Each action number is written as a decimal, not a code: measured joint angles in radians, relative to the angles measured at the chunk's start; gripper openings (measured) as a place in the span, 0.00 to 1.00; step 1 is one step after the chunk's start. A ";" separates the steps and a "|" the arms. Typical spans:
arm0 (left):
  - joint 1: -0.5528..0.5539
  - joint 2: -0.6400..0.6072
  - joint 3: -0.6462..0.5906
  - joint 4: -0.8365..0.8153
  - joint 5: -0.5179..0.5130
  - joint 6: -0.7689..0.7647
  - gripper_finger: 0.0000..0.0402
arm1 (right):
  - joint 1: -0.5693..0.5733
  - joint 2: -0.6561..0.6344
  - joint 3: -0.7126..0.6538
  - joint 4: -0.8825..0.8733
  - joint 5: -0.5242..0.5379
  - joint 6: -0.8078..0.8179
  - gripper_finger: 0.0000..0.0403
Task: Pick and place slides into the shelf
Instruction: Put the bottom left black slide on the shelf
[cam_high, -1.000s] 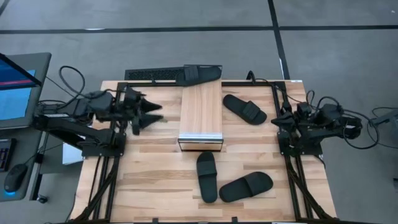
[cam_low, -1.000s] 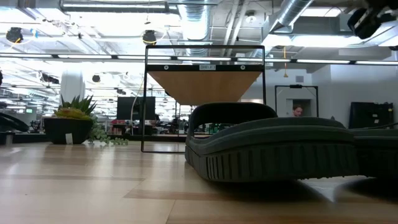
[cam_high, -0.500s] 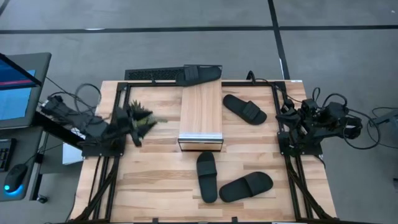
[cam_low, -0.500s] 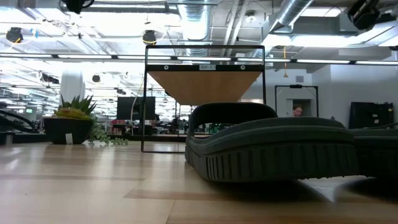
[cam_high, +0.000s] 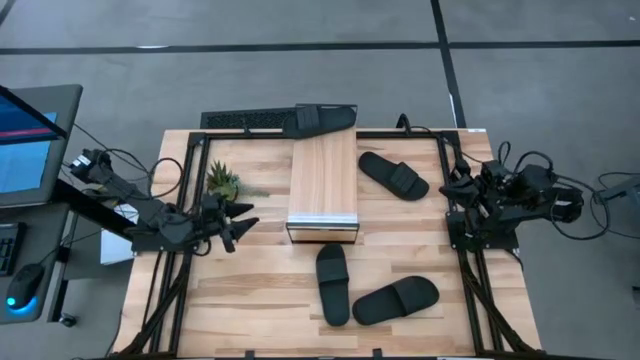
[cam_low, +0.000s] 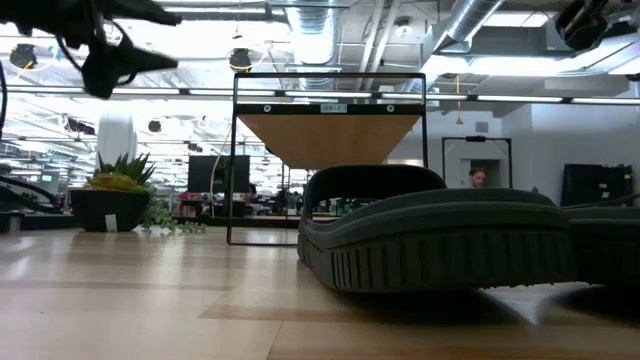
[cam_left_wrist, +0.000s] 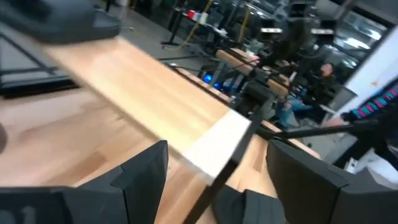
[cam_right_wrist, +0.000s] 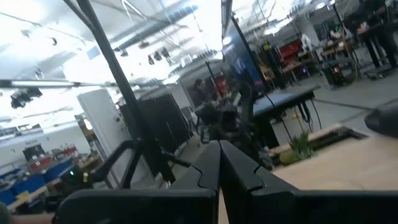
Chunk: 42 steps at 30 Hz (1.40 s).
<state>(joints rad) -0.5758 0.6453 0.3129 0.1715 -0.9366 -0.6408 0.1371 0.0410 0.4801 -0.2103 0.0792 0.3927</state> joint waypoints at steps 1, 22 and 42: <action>0.000 0.000 -0.012 -0.002 -0.008 -0.021 0.64 | 0.000 0.007 0.000 -0.003 0.000 0.007 0.00; -0.022 -0.354 -0.027 0.057 0.366 0.540 0.64 | 0.001 0.144 0.000 0.089 -0.030 -0.031 0.00; -0.016 -0.643 -0.061 -0.170 0.601 0.656 0.64 | 0.265 0.531 0.000 0.429 0.012 -0.119 0.00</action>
<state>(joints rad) -0.5919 0.0022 0.2518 0.0017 -0.3360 0.0154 0.4025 0.5715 0.4805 0.2184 0.0911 0.2734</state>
